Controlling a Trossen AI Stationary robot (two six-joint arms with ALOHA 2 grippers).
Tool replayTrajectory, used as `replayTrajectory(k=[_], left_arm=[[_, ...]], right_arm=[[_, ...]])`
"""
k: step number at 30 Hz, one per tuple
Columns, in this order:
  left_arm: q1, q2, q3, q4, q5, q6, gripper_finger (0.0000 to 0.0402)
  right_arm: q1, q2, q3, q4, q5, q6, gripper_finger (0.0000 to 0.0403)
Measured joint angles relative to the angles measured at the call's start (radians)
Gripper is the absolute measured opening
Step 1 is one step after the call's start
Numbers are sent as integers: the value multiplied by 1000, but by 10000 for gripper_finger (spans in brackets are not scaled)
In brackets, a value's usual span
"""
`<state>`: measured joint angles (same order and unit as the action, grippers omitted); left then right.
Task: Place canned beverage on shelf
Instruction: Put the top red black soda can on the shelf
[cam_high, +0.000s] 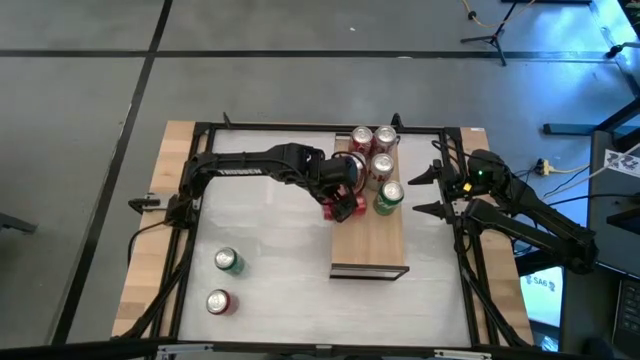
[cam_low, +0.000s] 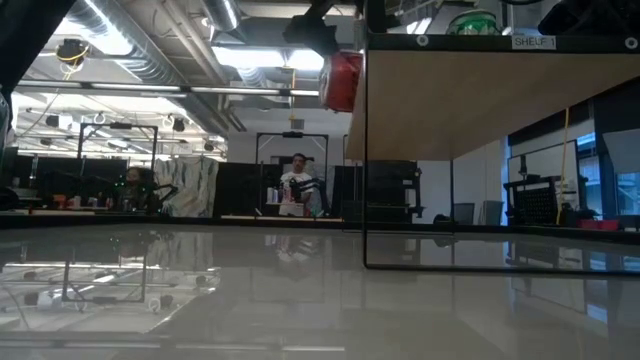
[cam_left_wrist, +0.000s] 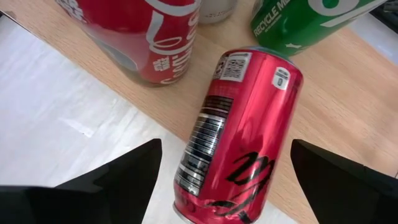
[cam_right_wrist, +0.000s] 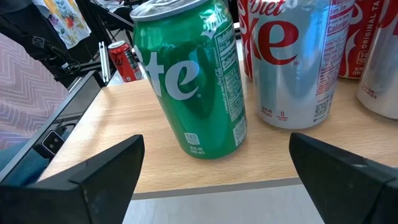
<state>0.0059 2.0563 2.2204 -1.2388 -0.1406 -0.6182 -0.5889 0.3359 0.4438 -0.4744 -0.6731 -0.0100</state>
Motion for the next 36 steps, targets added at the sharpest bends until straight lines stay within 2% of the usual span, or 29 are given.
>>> replayTrajectory(k=[7, 9, 12, 15, 20, 36], left_arm=[[0, 0, 0, -1, 3, 0, 344], [-1, 0, 0, -2, 35, 4, 344], [-16, 0, 0, -13, 63, 82, 344], [-46, 1, 0, -14, 33, 178, 344], [-78, 1, 0, -15, -85, 248, 344], [-85, -3, -22, -57, -86, 264, 344]], right_arm=[[0, 0, 0, 0, 0, 0, 397], [0, 0, 0, 0, 0, 0, 397], [0, 0, 0, 0, 0, 0, 397], [0, 0, 0, 0, 0, 0, 397], [0, 0, 0, 0, 0, 0, 397], [0, 0, 0, 0, 0, 0, 397]])
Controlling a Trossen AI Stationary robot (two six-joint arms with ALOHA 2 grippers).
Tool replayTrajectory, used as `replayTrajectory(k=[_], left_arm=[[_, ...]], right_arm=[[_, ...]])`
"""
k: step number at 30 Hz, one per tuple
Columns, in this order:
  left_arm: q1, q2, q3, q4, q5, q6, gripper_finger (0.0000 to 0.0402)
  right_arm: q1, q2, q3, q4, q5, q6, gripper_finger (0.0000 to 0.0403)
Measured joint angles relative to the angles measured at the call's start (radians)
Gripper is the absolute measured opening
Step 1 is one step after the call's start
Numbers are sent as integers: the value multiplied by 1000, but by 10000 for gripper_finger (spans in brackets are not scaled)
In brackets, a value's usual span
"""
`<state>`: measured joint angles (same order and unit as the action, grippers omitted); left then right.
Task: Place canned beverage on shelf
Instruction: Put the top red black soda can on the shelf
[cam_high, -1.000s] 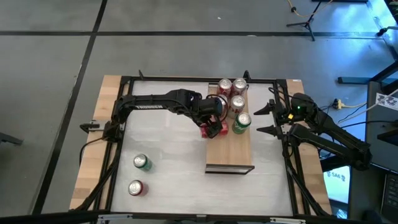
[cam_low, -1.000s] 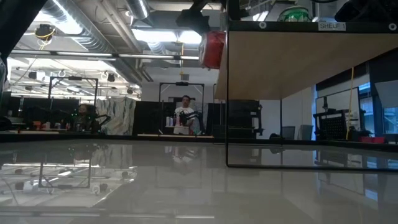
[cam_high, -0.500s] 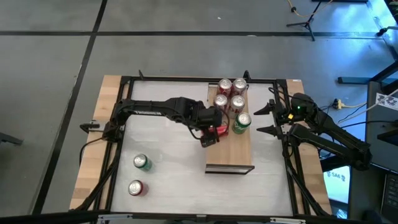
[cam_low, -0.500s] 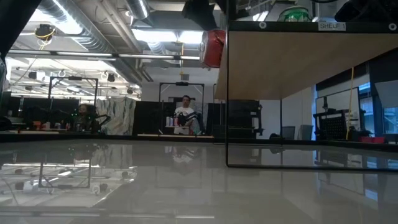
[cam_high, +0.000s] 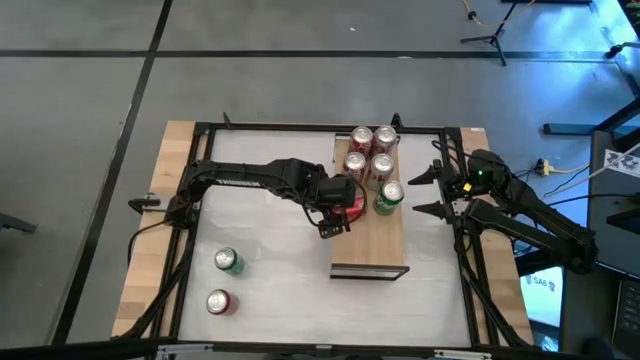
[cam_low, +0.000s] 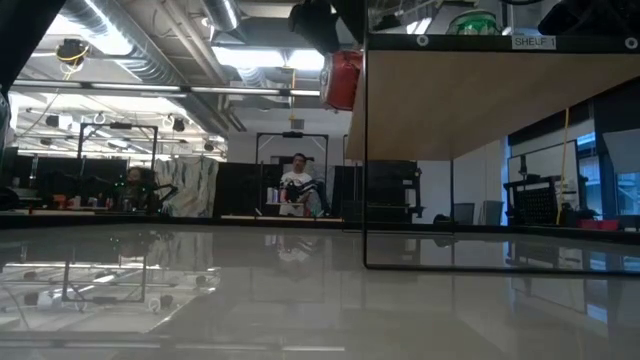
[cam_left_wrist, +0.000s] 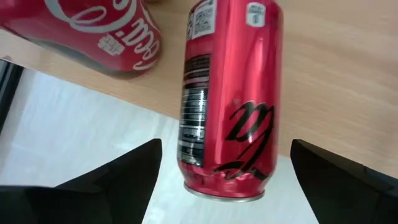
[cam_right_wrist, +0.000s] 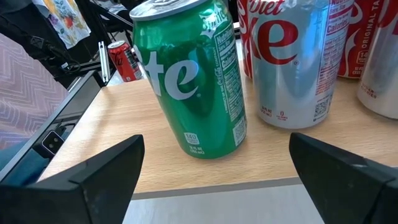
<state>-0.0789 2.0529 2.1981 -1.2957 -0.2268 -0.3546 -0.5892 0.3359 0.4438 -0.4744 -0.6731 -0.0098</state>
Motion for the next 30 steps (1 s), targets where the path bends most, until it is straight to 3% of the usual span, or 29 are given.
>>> replayTrajectory(k=[10, 19, 22, 25, 30], left_arm=[[-7, -50, 85, 4, -15, 77, 344], [-82, -281, 26, 4, -249, 103, 344], [-122, -361, -80, 29, -310, 81, 344], [-151, -454, -274, 125, -363, 46, 344], [-157, -646, -732, 535, -304, 43, 344]], right_arm=[[0, 0, 0, -1, 0, 0, 397], [0, 0, 0, 0, 0, 0, 397], [0, 0, 0, 1, 1, -2, 397], [0, 0, 0, 1, 2, -3, 397], [0, 0, 0, 1, 2, -3, 397]])
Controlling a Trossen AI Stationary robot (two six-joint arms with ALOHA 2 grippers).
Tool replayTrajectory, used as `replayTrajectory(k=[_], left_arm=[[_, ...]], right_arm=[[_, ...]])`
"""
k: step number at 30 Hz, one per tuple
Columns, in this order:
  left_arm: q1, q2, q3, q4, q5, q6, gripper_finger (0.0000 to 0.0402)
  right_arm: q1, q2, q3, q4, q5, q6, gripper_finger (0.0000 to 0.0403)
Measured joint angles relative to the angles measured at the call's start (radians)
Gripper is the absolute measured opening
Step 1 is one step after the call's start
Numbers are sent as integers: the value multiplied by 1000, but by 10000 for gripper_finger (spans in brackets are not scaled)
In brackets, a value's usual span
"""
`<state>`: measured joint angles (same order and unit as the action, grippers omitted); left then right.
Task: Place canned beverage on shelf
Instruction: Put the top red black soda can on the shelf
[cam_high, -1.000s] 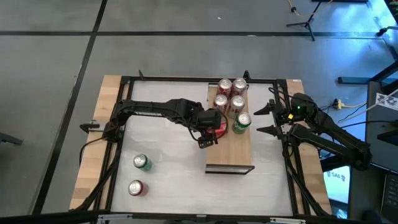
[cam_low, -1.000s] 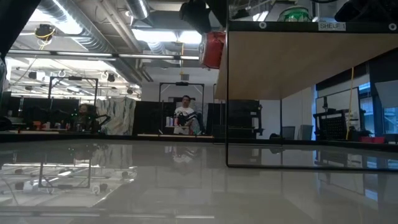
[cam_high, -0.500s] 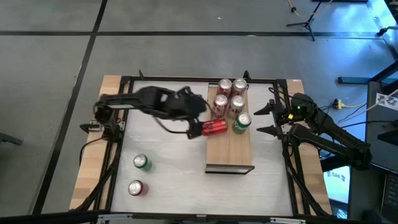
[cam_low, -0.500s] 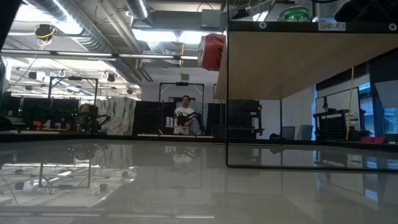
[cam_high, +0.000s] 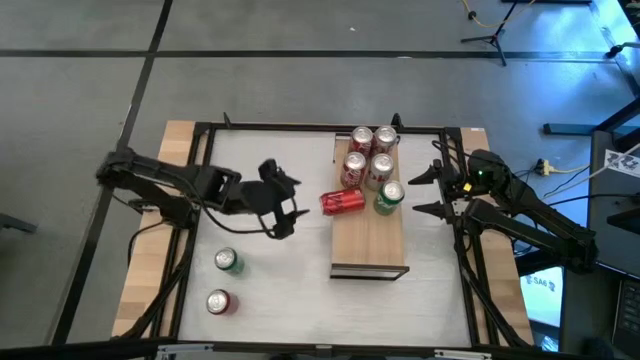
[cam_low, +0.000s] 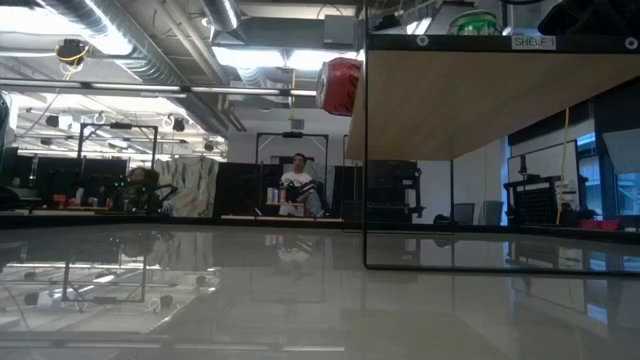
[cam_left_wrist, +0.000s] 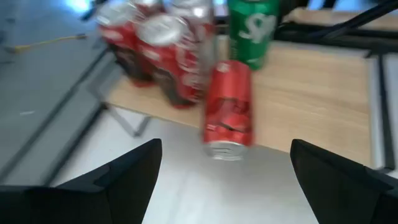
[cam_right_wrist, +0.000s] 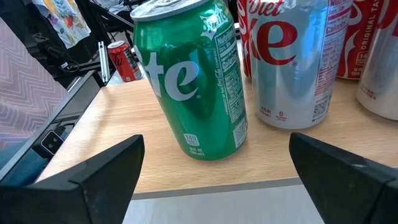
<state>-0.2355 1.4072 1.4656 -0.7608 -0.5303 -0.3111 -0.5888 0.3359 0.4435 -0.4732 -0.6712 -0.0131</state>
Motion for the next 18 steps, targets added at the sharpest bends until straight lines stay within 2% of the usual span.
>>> replayTrajectory(k=[5, 8, 13, 18], left_arm=[[38, -156, -450, 483, 84, 0, 344], [69, -196, -653, 753, 116, 0, 344], [130, -186, -875, 1138, 184, 1, 344], [165, -153, -968, 1307, 208, 8, 344]], right_arm=[[0, 0, 0, 0, 2, -3, 397], [0, 0, 0, 0, 2, -10, 397], [0, 0, 0, 1, 2, -10, 397], [0, 0, 0, 1, 2, -10, 397]])
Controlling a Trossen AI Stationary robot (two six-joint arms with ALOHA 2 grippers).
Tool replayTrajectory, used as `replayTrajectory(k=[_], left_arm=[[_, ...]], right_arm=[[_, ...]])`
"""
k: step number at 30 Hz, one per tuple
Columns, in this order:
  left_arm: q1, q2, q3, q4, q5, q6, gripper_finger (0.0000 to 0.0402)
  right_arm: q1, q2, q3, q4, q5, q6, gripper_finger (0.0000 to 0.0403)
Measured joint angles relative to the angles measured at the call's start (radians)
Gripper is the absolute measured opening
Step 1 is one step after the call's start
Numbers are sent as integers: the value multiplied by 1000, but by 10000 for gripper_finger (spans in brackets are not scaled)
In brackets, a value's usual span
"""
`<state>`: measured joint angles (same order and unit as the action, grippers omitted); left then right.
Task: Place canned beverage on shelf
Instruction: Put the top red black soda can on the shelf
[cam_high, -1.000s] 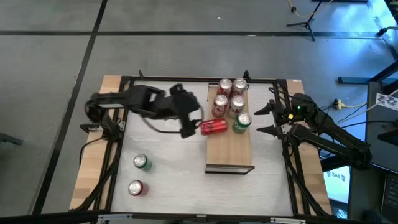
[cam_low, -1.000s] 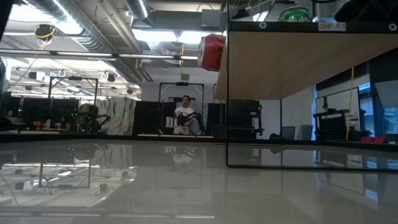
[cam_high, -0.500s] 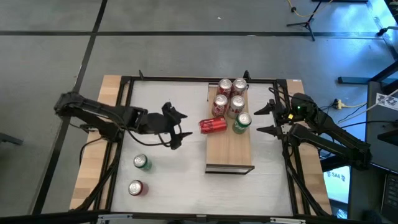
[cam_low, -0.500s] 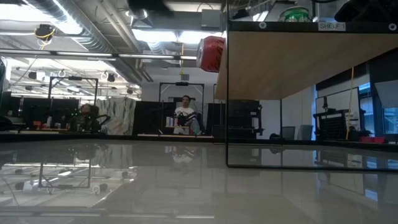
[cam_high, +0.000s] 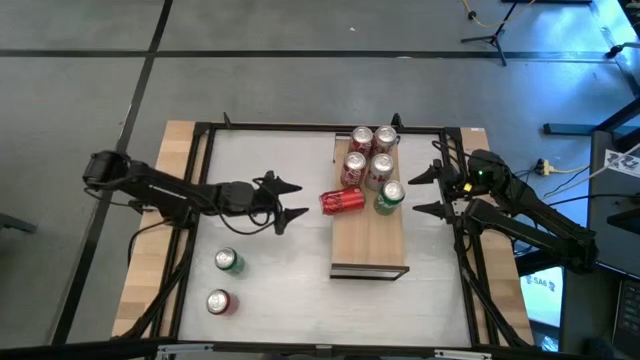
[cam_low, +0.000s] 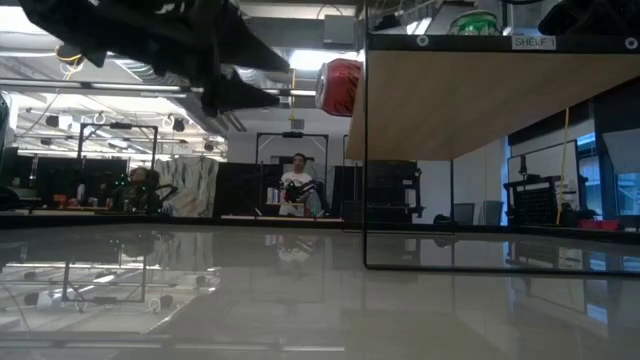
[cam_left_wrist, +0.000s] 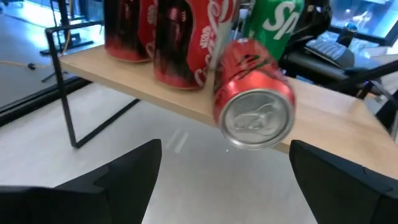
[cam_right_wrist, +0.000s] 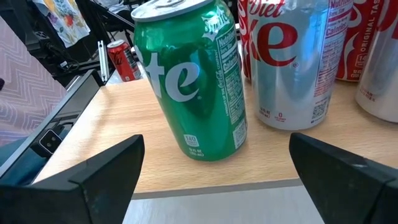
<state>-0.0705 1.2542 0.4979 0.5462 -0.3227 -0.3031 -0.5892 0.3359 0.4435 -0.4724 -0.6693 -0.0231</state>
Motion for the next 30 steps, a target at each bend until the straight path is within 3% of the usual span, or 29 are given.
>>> replayTrajectory(k=[16, 30], left_arm=[[1, 302, -5, 374, 48, 51, 344], [12, 329, 5, 452, 97, 51, 344]], right_arm=[[0, 0, 0, 0, 6, 1, 397], [0, 0, 0, 0, 7, 2, 397]])
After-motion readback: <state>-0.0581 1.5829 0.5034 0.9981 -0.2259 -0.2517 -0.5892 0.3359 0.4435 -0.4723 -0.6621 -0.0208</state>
